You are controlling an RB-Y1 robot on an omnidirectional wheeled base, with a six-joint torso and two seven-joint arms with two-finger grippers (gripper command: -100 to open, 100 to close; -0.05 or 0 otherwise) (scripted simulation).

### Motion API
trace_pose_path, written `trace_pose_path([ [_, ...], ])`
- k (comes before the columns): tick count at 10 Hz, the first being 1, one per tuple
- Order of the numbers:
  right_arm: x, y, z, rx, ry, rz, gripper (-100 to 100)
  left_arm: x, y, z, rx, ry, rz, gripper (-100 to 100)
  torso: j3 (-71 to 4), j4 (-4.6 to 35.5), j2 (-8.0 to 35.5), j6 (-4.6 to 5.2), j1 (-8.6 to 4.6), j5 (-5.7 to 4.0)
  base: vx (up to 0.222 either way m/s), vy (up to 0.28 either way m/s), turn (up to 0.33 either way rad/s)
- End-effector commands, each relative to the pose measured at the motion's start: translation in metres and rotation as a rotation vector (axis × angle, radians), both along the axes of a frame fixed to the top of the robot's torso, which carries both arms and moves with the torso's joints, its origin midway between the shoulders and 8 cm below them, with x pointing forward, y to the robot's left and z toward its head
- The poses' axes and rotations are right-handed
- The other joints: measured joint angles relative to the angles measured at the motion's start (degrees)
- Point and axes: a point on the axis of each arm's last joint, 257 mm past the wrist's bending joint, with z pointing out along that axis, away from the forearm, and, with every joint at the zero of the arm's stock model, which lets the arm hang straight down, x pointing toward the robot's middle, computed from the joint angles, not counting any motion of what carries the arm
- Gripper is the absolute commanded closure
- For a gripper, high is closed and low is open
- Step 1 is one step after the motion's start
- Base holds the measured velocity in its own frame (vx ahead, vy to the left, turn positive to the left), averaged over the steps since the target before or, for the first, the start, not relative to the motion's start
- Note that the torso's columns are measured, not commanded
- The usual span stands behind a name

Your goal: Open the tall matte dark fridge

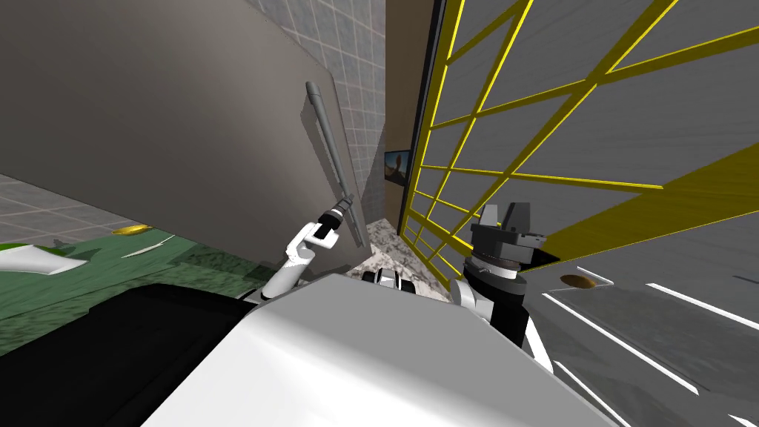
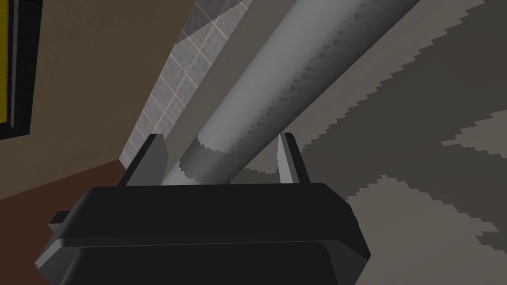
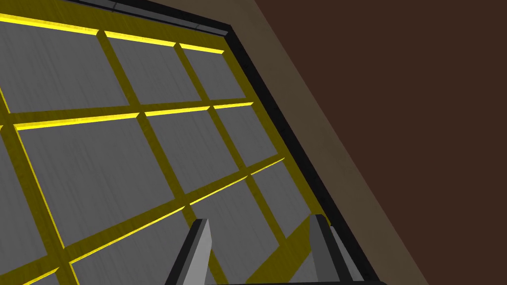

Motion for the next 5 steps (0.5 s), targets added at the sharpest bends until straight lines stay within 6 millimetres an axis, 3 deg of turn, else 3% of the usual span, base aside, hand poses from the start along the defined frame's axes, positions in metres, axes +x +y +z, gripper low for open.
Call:
trace_pose_path([
  [1,0.000,0.000,0.000,0.000,0.000,0.000,0,0.019,-0.004,-0.007,-0.007,-0.001,-0.022,100,-0.27,0.22,-0.35,-0.21,-0.08,-0.21,-0.063,-0.035,0.022],
  [4,0.000,0.000,0.000,0.000,0.000,0.000,0,0.030,0.017,-0.039,-0.003,0.063,0.023,100,-0.70,-0.33,-0.98,-0.20,0.26,-0.02,0.025,-0.009,0.003],
  [5,0.000,0.000,0.000,0.000,0.000,0.000,0,0.041,-0.015,-0.023,-0.016,0.017,-0.068,100,-0.69,-0.48,-1.00,-0.28,0.45,0.13,-0.216,0.022,-0.107],
])
